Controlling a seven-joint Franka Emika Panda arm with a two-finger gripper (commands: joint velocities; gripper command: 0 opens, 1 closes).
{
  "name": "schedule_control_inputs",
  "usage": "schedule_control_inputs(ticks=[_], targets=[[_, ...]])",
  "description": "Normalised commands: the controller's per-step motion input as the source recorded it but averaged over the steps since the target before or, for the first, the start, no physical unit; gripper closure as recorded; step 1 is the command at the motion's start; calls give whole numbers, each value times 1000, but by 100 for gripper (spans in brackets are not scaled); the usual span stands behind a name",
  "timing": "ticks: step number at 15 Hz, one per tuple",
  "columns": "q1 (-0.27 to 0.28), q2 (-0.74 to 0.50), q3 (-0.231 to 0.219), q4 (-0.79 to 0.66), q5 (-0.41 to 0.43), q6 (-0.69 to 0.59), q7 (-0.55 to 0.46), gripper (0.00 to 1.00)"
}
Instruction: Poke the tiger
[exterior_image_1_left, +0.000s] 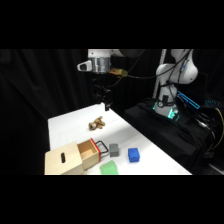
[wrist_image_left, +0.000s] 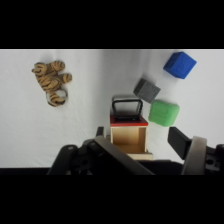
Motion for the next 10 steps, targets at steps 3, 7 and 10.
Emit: schedule_control_inputs(ticks=[3,7,10], targets=[[-42,50,-4,54,-10,19,28,0],[-114,102,-75,171,-1,35,38,0],[-161,91,-119,222,51,18,1,0]])
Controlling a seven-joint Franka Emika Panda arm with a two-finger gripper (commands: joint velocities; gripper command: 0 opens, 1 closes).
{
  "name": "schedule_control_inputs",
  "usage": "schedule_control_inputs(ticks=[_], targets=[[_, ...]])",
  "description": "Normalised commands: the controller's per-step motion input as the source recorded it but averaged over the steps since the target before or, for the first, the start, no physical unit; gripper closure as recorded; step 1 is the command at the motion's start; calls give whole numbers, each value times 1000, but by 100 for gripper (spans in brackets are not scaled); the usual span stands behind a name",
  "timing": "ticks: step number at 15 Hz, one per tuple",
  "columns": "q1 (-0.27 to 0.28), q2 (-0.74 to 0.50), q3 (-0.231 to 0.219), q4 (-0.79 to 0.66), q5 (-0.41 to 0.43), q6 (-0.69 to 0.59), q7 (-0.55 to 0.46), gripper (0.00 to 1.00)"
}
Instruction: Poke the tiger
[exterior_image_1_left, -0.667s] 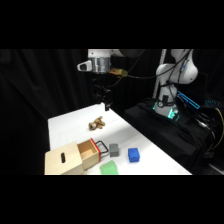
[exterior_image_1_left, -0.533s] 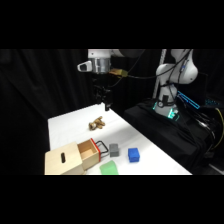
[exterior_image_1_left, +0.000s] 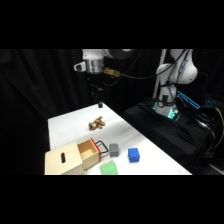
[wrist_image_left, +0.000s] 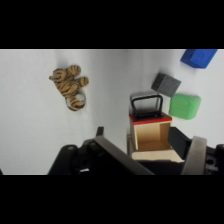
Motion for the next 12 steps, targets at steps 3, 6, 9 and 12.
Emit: schedule_control_inputs(ticks=[3,6,9,12], targets=[[-172,117,-131,243,94,42,4,0],[-164,207,-122,294,126,53,12,0],[-132,316,-80,331,144,75,37,34],[-93,348,-24,318,171,73,52,60]])
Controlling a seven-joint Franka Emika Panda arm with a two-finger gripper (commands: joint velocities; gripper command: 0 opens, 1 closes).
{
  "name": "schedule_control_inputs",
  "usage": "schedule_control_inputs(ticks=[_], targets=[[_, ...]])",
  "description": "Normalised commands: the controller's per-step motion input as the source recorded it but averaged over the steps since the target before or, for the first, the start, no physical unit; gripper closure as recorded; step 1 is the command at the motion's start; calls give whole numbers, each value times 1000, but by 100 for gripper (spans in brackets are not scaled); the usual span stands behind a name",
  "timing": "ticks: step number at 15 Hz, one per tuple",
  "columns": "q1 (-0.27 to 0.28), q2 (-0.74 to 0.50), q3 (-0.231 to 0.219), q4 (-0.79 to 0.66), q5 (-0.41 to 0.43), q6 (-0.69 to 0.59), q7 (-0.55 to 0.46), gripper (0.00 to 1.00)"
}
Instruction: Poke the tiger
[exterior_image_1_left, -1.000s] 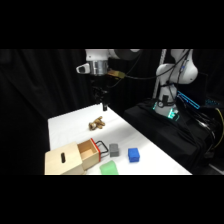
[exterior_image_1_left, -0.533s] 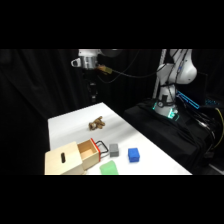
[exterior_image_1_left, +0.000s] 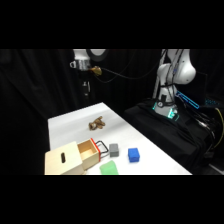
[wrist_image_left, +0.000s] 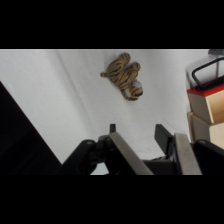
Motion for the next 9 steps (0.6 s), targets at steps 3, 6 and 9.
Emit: schedule_control_inputs(ticks=[3,6,9], targets=[[-72,282,10,253,181,71,41,84],[-74,222,31,157,179,102,17,96],[-78,175,49,50,169,147,-7,91]])
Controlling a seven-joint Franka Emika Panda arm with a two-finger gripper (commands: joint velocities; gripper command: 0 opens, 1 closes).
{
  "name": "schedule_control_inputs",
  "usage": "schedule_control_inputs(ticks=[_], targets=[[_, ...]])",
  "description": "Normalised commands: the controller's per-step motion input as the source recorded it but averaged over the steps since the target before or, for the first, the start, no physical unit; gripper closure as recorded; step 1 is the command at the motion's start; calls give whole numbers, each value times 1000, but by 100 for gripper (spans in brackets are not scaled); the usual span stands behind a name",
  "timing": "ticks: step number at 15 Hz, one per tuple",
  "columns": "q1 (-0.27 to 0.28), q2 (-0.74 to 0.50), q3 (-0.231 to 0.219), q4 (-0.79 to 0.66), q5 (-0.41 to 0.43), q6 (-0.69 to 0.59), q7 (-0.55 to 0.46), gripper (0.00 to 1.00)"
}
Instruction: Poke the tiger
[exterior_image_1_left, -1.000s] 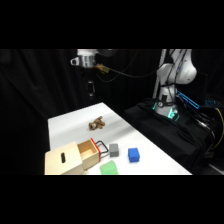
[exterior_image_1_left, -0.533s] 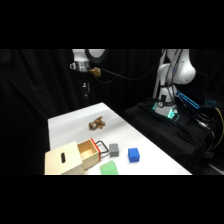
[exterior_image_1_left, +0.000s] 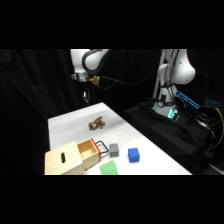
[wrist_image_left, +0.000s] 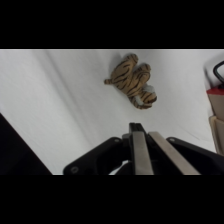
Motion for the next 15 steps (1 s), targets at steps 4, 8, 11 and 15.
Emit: schedule_control_inputs(ticks=[4,8,11,15], targets=[[-79,33,70,-121,150,201,-59,90],[-82,-21,97,-196,172,280,-107,91],[-103,78,132,-143,228,317,-153,91],[-115,178,155,-29,222,283,-172,92]])
